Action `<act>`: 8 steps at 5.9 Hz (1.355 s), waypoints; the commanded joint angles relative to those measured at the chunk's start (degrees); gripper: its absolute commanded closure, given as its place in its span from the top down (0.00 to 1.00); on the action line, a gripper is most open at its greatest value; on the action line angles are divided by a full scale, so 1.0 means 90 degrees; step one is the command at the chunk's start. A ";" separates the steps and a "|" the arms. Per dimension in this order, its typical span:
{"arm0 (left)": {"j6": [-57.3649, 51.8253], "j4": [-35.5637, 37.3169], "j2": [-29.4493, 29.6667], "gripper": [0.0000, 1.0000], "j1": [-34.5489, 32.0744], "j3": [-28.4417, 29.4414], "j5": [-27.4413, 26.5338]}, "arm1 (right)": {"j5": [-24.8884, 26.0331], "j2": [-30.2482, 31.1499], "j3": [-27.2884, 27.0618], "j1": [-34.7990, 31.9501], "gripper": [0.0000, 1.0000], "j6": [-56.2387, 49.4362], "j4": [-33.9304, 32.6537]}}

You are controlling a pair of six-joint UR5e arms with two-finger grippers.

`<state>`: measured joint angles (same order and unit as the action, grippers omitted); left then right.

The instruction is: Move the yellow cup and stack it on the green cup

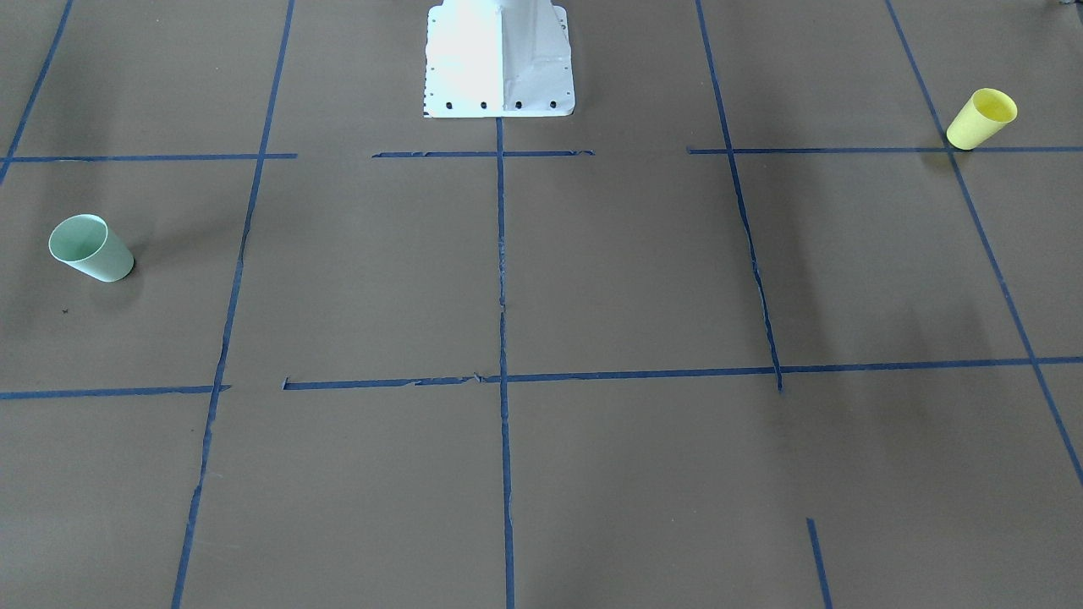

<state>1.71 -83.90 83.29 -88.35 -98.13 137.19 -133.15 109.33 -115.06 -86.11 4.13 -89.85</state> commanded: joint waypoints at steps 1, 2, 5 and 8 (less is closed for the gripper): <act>-0.0140 -0.0285 -0.0151 1.00 0.0118 -0.0063 -0.0008 | -0.0029 0.0001 0.0002 0.0026 1.00 0.0000 0.0013; -0.0141 -0.0316 -0.0153 1.00 0.0119 -0.0044 -0.0008 | -0.0030 0.0001 0.0002 0.0017 1.00 0.0000 0.0013; -0.0122 -0.0326 -0.0260 1.00 0.0109 -0.0083 0.0089 | -0.0039 0.0020 0.0002 0.0017 1.00 0.0000 0.0081; 0.0091 -0.1337 -0.0446 1.00 0.0138 -0.0093 0.1309 | -0.0779 0.0001 -0.0018 0.0027 1.00 0.0010 0.0120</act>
<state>0.89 -91.44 79.67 -87.20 -98.94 147.08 -137.69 109.46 -115.13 -85.87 4.31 -88.95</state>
